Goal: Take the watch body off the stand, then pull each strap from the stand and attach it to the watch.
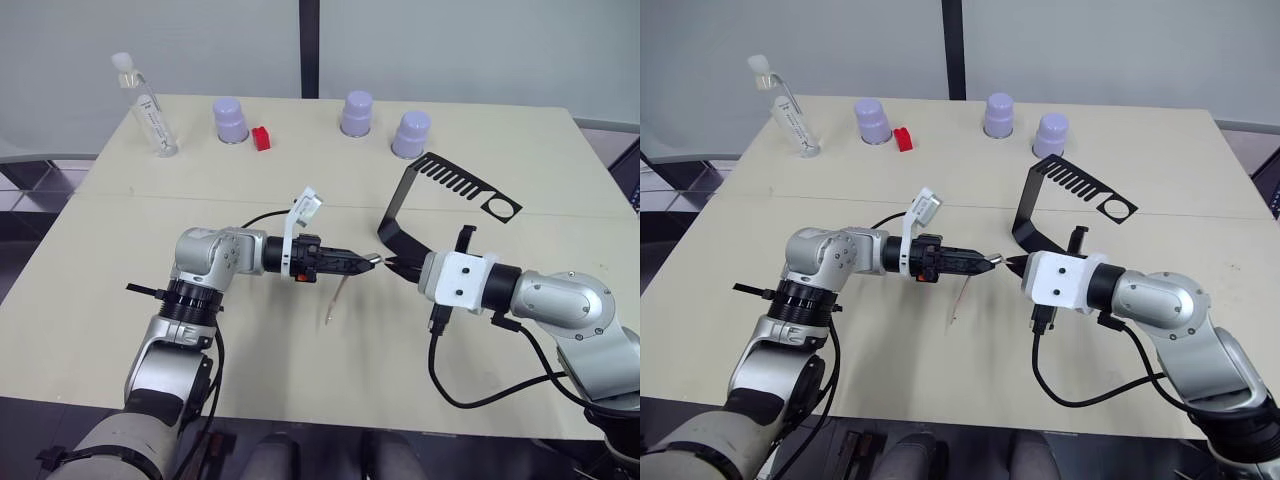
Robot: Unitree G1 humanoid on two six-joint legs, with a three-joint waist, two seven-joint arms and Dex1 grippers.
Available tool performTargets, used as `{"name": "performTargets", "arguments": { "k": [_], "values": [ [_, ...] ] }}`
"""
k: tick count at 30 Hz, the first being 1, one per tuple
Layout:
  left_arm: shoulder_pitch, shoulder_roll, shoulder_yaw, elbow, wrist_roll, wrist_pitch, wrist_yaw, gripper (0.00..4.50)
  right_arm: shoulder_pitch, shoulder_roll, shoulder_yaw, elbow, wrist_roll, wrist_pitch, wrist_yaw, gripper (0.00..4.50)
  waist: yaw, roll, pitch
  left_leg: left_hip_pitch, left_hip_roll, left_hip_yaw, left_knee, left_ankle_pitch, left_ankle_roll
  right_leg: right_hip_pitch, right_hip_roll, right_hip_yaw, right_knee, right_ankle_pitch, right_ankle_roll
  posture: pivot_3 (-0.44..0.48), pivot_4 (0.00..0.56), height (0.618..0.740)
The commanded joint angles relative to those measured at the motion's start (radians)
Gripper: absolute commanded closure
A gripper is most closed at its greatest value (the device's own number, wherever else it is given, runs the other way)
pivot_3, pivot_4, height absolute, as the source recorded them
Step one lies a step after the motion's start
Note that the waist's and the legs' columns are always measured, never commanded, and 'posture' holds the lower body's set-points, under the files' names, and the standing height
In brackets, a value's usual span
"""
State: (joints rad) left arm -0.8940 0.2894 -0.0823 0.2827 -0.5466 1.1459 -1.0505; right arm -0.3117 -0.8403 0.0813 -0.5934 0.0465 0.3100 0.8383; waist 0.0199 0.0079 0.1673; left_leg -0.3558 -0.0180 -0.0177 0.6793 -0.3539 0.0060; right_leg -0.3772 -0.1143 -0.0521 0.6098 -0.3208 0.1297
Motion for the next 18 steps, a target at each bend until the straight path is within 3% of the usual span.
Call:
{"name": "performTargets", "arguments": {
  "k": [1,18],
  "values": [
    [-0.013,-0.027,-0.017,-0.053,-0.045,0.002,-0.017,2.92,-0.026,0.01,0.013,-0.04,0.004,-0.02,0.008,4.5,0.0,0.0,0.0,0.0,0.0,0.0,0.0,0.0,0.0,0.0,0.0,0.0,0.0,0.0,0.0,0.0,0.15,0.74],
    [-0.009,-0.024,-0.029,-0.082,-0.054,0.018,-0.029,2.92,-0.048,0.014,0.02,-0.024,0.006,-0.009,0.041,4.5,-0.001,0.0,0.0,0.0,0.0,0.0,0.0,0.0,0.0,0.0,0.0,0.0,0.0,0.0,0.0,0.0,0.15,0.74]
  ]
}}
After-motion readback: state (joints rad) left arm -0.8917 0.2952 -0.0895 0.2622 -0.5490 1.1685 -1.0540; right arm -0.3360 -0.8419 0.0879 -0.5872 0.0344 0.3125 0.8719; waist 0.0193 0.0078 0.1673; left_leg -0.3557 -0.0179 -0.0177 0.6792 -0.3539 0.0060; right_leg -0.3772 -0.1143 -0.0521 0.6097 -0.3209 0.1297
